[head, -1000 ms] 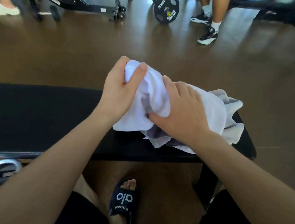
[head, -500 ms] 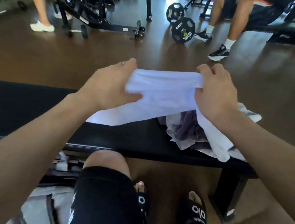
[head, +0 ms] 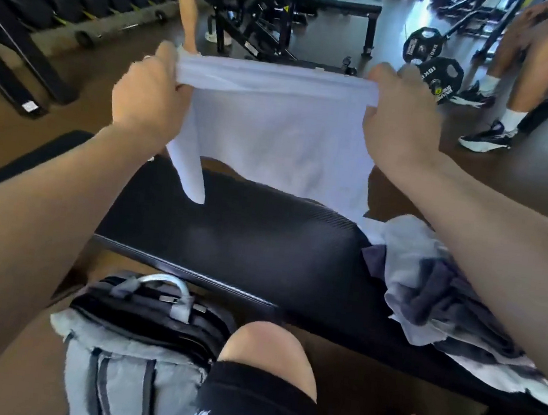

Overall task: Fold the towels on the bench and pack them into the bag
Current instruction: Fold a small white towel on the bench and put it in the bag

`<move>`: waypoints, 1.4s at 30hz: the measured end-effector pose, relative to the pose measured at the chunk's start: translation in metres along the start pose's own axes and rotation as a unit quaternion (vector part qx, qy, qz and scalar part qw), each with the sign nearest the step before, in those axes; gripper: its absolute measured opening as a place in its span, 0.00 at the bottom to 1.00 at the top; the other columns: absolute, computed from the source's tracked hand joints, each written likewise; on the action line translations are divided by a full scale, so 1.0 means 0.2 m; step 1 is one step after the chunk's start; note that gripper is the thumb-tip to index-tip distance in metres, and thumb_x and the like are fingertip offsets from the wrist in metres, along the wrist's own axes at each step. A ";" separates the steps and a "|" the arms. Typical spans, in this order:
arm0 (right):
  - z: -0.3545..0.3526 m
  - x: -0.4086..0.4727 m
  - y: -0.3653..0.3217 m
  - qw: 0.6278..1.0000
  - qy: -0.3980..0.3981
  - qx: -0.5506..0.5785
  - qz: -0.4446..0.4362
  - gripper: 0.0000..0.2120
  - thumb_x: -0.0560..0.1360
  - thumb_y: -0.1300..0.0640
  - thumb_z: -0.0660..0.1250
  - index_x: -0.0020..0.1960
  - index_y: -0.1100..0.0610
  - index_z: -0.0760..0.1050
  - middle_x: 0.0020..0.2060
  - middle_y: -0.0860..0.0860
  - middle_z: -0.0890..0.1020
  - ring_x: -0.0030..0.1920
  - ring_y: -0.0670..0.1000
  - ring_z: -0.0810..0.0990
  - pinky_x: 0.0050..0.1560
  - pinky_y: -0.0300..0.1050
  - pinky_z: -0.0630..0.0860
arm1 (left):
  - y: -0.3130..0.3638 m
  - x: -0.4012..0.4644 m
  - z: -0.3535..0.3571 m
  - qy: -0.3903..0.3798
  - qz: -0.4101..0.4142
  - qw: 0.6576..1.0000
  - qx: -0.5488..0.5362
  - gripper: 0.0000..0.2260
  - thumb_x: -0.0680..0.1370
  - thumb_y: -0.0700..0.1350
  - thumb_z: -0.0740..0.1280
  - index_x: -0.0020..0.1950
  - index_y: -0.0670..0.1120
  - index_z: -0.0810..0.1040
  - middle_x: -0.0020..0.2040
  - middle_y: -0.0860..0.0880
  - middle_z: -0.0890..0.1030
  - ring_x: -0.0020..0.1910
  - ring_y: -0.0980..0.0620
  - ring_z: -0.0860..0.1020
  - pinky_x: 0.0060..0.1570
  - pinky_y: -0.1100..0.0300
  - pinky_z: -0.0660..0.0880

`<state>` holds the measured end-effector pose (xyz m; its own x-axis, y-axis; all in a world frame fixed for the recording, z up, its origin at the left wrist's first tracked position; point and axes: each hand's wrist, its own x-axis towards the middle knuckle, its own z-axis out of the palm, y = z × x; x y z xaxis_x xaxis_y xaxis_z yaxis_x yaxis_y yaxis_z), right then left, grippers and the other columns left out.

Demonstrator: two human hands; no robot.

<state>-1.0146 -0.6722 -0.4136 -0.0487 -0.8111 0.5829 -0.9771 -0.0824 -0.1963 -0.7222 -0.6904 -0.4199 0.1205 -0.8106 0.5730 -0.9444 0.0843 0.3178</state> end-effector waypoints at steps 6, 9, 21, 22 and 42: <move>0.21 -0.28 -0.06 0.994 -0.020 0.092 -0.060 0.25 0.70 0.72 0.64 0.64 0.57 0.72 0.56 0.58 0.71 0.44 0.62 0.74 0.39 0.52 0.70 | -0.33 -0.19 0.15 -0.029 0.114 0.982 0.149 0.13 0.75 0.41 0.67 0.57 0.39 0.71 0.51 0.36 0.78 0.49 0.33 0.77 0.47 0.42 0.72; 0.39 -0.59 -0.01 0.969 -0.192 0.047 -0.151 0.21 0.69 0.70 0.66 0.61 0.57 0.73 0.50 0.55 0.70 0.39 0.61 0.74 0.34 0.53 0.70 | -0.56 -0.45 0.28 -0.223 0.196 0.916 0.270 0.18 0.75 0.47 0.69 0.62 0.42 0.71 0.57 0.40 0.77 0.55 0.38 0.76 0.54 0.44 0.74; 0.46 -0.85 -0.01 0.963 -0.184 -0.068 -0.187 0.21 0.58 0.70 0.68 0.49 0.56 0.75 0.40 0.55 0.72 0.40 0.59 0.70 0.36 0.50 0.67 | -0.82 -0.63 0.27 -0.429 0.260 0.810 0.304 0.23 0.78 0.54 0.58 0.72 0.52 0.59 0.70 0.48 0.64 0.64 0.48 0.70 0.65 0.55 0.68; 0.45 -0.83 -0.01 0.968 -0.168 -0.079 -0.170 0.21 0.59 0.69 0.68 0.51 0.57 0.75 0.41 0.56 0.72 0.41 0.60 0.70 0.36 0.51 0.67 | -0.83 -0.62 0.28 -0.432 0.272 0.800 0.315 0.22 0.77 0.55 0.54 0.69 0.52 0.57 0.68 0.49 0.65 0.63 0.48 0.70 0.64 0.54 0.69; 0.21 -0.62 -0.15 0.719 -0.665 -0.130 -0.154 0.14 0.76 0.52 0.65 0.60 0.53 0.77 0.54 0.54 0.81 0.47 0.51 0.78 0.45 0.45 0.74 | -0.75 -0.52 0.25 -0.472 -0.146 0.863 -0.103 0.24 0.75 0.55 0.69 0.69 0.62 0.67 0.69 0.51 0.65 0.68 0.48 0.67 0.66 0.47 0.70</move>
<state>-0.9699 -0.5935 -0.5120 0.2513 -0.6273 -0.7371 -0.9128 -0.4069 0.0351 -0.6082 -0.6482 -0.5650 -0.0509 -0.9179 -0.3934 -0.8294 -0.1806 0.5286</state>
